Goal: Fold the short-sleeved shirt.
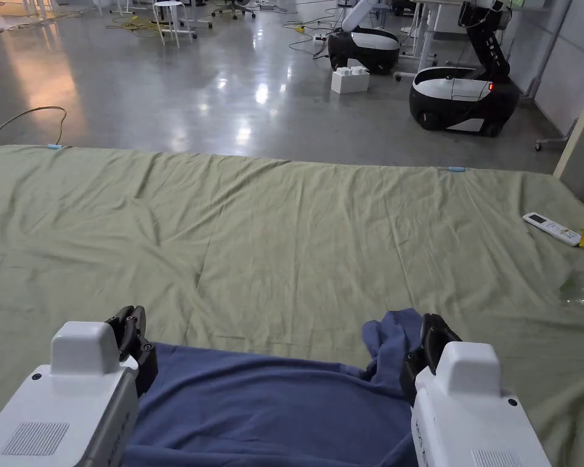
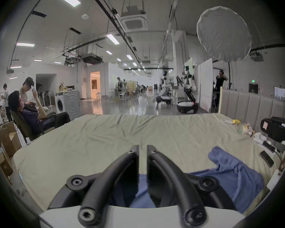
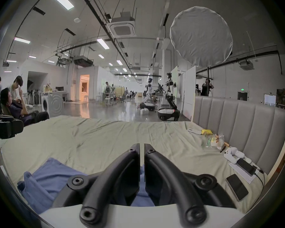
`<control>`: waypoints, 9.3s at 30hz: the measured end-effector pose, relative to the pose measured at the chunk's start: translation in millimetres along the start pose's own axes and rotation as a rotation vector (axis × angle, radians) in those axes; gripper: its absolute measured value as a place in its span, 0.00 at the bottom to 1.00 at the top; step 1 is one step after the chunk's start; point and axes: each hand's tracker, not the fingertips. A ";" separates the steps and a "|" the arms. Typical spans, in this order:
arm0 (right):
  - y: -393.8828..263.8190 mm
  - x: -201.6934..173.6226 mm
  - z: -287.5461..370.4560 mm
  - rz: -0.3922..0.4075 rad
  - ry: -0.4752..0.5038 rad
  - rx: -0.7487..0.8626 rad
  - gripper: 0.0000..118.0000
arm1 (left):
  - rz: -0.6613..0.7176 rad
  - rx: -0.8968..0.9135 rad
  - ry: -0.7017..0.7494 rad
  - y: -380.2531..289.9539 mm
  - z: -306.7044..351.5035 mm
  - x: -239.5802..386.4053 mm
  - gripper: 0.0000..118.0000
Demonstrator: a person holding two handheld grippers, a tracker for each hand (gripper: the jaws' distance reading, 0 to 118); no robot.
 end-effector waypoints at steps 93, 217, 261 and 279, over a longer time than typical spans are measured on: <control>-39.5 126.4 -142.3 -0.009 0.127 -0.678 0.01 | 0.024 -0.586 -0.091 -26.6 -129.0 -84.1 0.04; -29.6 -26.2 -15.2 0.061 0.066 -0.161 0.01 | 0.806 -0.859 -0.545 -167.2 -63.2 -191.0 0.09; -46.7 -9.3 -14.8 0.001 0.081 -0.187 0.01 | 0.517 -0.909 -0.426 -82.4 -51.5 -29.1 0.08; -53.5 4.4 -11.8 -0.006 0.051 -0.206 0.01 | 0.471 -0.926 -0.365 -101.4 -48.1 7.0 0.51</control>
